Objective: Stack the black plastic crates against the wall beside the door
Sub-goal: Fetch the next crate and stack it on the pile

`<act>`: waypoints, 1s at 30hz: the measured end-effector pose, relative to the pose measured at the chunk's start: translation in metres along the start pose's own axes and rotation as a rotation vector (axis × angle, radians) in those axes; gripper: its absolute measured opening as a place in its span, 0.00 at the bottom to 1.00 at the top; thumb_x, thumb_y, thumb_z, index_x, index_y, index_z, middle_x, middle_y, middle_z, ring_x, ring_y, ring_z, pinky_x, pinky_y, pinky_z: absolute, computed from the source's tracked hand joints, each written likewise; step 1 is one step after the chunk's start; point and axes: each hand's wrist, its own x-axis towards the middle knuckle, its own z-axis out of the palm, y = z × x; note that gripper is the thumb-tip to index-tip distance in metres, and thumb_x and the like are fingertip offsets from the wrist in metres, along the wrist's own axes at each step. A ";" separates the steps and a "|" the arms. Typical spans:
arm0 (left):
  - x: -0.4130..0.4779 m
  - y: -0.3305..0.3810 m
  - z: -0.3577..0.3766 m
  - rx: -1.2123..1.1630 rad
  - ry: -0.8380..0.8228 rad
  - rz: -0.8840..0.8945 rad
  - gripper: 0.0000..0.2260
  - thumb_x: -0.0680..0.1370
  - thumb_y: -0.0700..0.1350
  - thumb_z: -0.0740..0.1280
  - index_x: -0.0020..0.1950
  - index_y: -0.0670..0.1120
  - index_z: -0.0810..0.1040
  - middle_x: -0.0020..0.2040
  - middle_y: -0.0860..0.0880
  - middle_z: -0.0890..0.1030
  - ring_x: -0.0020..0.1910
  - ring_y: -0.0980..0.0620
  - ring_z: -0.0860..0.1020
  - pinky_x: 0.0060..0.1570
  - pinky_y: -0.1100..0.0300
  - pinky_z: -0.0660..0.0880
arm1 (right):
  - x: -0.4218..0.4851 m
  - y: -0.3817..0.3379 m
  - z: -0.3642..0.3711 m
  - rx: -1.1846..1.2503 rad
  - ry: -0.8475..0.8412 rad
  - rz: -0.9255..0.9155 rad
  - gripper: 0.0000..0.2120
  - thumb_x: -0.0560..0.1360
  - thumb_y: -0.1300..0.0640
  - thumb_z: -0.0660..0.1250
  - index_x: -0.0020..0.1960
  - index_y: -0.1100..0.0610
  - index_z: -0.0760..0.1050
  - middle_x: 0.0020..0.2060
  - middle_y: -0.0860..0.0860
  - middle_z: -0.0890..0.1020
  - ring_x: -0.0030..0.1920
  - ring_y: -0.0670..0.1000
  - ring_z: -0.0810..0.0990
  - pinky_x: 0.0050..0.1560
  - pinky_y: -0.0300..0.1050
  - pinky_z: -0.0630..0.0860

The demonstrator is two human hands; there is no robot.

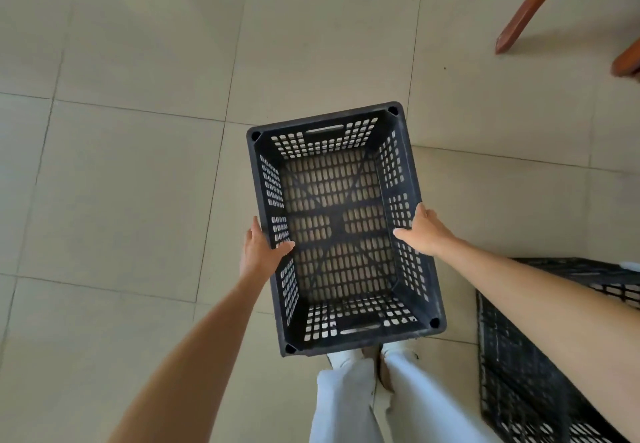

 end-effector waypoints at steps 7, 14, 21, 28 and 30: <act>0.011 0.008 -0.003 -0.500 -0.090 -0.230 0.27 0.68 0.56 0.77 0.60 0.49 0.71 0.56 0.47 0.78 0.49 0.50 0.78 0.45 0.53 0.79 | 0.021 -0.006 -0.006 0.652 0.044 0.236 0.36 0.74 0.46 0.67 0.74 0.61 0.59 0.69 0.59 0.70 0.65 0.60 0.71 0.60 0.51 0.69; -0.038 0.028 -0.040 -0.697 -0.028 -0.189 0.13 0.71 0.52 0.75 0.45 0.54 0.71 0.45 0.52 0.79 0.43 0.59 0.76 0.36 0.62 0.68 | -0.017 -0.021 -0.046 0.747 0.011 0.245 0.32 0.72 0.43 0.67 0.68 0.61 0.68 0.64 0.59 0.75 0.62 0.60 0.74 0.57 0.49 0.70; -0.114 0.052 -0.130 -0.505 0.144 -0.162 0.26 0.71 0.56 0.75 0.59 0.45 0.67 0.51 0.45 0.77 0.48 0.50 0.77 0.52 0.51 0.76 | -0.115 -0.085 -0.123 0.450 0.047 0.034 0.21 0.75 0.49 0.65 0.59 0.66 0.74 0.50 0.58 0.80 0.47 0.56 0.80 0.39 0.42 0.71; -0.190 0.047 -0.246 -0.421 0.323 -0.154 0.21 0.74 0.51 0.72 0.57 0.43 0.64 0.53 0.42 0.76 0.50 0.45 0.77 0.53 0.47 0.77 | -0.212 -0.203 -0.187 0.008 0.121 -0.188 0.22 0.77 0.51 0.62 0.64 0.64 0.70 0.58 0.58 0.77 0.53 0.57 0.80 0.51 0.48 0.76; -0.214 0.038 -0.281 -0.462 0.324 -0.170 0.21 0.75 0.48 0.72 0.59 0.42 0.64 0.56 0.41 0.75 0.53 0.43 0.77 0.57 0.44 0.77 | -0.239 -0.247 -0.196 -0.089 0.138 -0.245 0.22 0.78 0.51 0.61 0.67 0.64 0.68 0.61 0.59 0.76 0.54 0.56 0.78 0.52 0.47 0.74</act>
